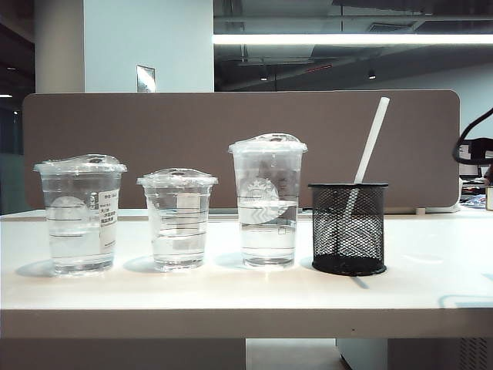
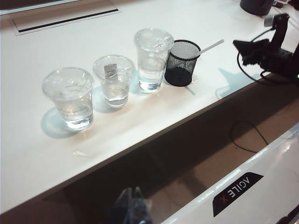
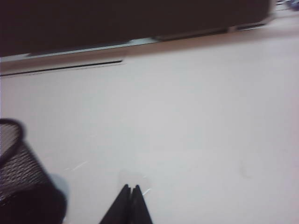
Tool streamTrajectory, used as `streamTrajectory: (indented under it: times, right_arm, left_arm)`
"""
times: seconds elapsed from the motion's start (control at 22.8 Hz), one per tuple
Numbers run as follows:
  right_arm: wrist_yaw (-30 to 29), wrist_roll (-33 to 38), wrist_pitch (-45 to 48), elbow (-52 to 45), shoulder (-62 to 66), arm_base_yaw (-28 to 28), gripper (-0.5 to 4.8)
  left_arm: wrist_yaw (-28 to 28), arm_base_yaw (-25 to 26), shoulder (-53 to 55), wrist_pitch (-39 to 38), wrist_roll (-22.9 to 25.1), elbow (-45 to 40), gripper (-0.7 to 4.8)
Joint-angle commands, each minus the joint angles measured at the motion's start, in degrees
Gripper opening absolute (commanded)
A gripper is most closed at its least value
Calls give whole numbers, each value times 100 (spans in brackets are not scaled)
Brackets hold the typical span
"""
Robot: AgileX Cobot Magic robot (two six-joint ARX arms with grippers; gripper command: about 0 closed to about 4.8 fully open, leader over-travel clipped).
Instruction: Pick up the straw and insert it into the medium coffee cup.
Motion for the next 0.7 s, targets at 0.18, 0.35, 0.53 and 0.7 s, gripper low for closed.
streamTrajectory:
  times: [0.18,0.35,0.53,0.7]
  right_arm:
    - [284,24,444,-90,-11,1086,119]
    - [-138,24,518,-66,-9,1445,192]
    - [-431,24,599,72,-2,1687,214]
    - [-490,24,555,369,127,1687,216]
  left_arm:
    - [-7,2,13,-9,-101,13,-4]
    - [-2,2,13,-9,-103,13,-4]
    - [-2,2,11,-9,-101,13,-4]
    - [-4,2,13,-9,-101,13,-3]
